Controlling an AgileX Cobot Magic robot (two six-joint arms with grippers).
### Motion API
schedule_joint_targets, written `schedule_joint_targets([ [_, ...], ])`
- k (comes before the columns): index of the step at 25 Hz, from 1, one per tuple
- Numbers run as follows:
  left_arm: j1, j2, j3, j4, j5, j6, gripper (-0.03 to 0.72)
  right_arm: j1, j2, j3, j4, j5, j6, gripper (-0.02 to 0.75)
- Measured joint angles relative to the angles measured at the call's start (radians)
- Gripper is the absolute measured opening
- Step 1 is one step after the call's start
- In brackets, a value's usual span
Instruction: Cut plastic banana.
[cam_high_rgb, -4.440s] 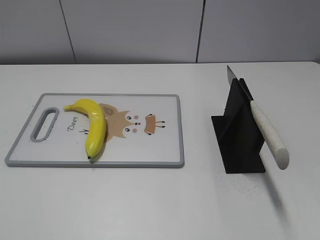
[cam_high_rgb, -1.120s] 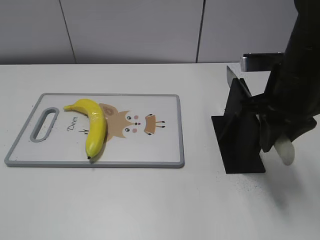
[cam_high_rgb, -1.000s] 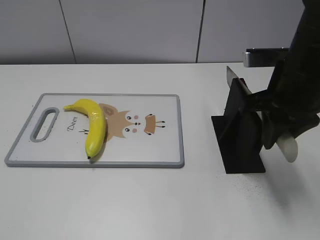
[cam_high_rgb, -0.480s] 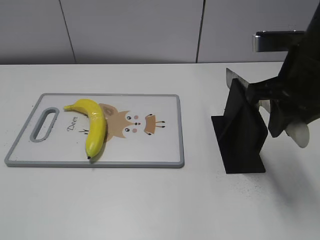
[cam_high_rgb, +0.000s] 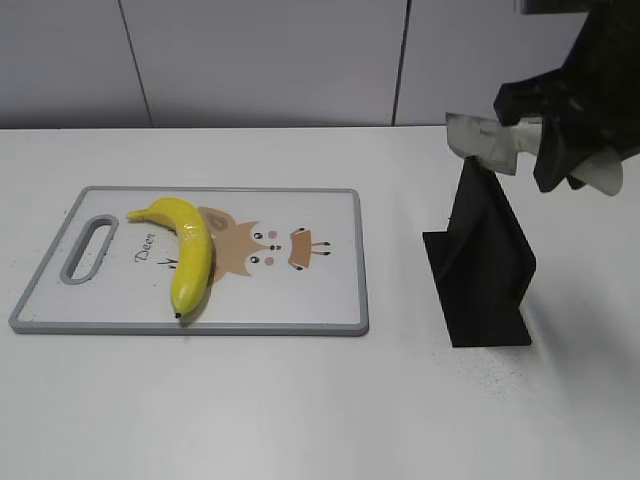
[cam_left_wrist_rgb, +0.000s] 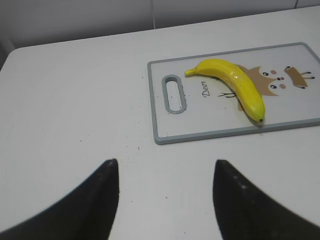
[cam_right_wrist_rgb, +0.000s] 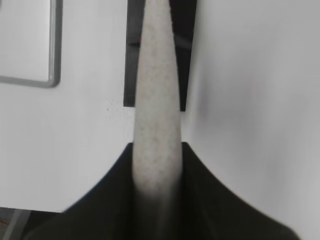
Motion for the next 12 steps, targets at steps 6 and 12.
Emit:
schedule_joint_targets([
  [6,0.0,0.0,0.0,0.0,0.0,0.0,0.572,0.0,0.0,-0.05,-0.026,0.0,-0.001,0.183],
  [12,0.0,0.0,0.0,0.0,0.0,0.0,0.57,0.0,0.0,-0.073,-0.034,0.001,-0.001,0.183],
])
